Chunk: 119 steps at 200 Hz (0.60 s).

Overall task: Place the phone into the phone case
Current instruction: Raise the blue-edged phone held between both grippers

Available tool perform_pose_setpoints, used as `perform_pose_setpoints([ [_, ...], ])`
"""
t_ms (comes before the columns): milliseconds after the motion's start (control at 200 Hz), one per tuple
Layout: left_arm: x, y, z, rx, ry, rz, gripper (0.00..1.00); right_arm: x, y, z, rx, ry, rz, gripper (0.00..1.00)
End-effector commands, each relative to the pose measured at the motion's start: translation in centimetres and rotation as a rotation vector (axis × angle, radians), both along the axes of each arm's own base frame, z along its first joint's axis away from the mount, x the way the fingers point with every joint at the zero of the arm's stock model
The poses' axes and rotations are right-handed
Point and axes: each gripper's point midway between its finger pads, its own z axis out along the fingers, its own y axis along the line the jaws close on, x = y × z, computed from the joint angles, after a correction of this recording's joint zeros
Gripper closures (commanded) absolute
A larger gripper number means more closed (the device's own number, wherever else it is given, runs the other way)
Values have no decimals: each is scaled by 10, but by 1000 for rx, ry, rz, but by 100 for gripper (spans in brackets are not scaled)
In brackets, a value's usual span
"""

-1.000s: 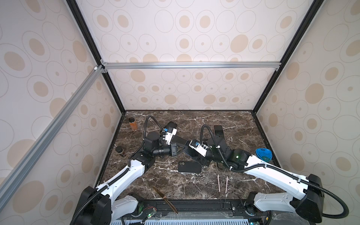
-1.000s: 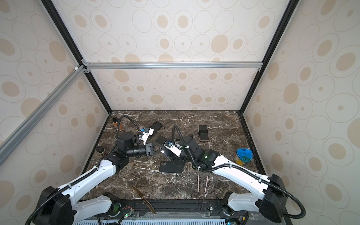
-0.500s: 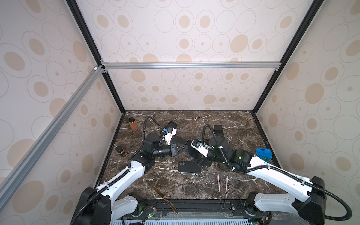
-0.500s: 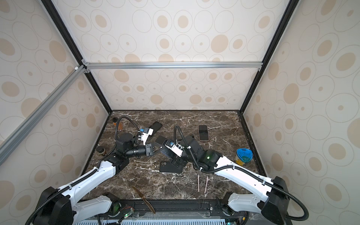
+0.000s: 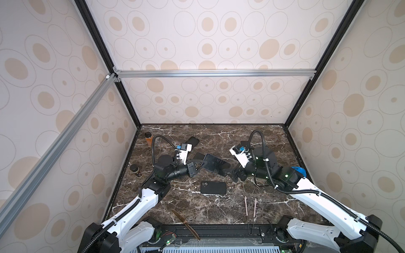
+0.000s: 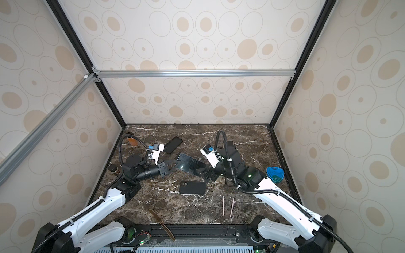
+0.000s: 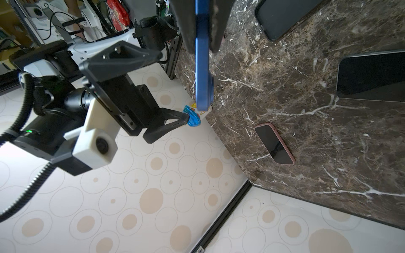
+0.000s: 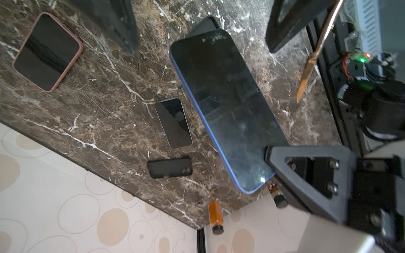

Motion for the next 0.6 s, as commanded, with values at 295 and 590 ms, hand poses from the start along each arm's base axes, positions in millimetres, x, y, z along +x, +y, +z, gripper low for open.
perform_pose_setpoints([
  [295, 9, 23, 65, -240, -210, 139, 100, -3, 9, 49, 551, 228, 120, 24],
  [590, -1, 34, 75, -357, -243, 150, 100, 6, 6, 49, 606, 243, 79, 32],
])
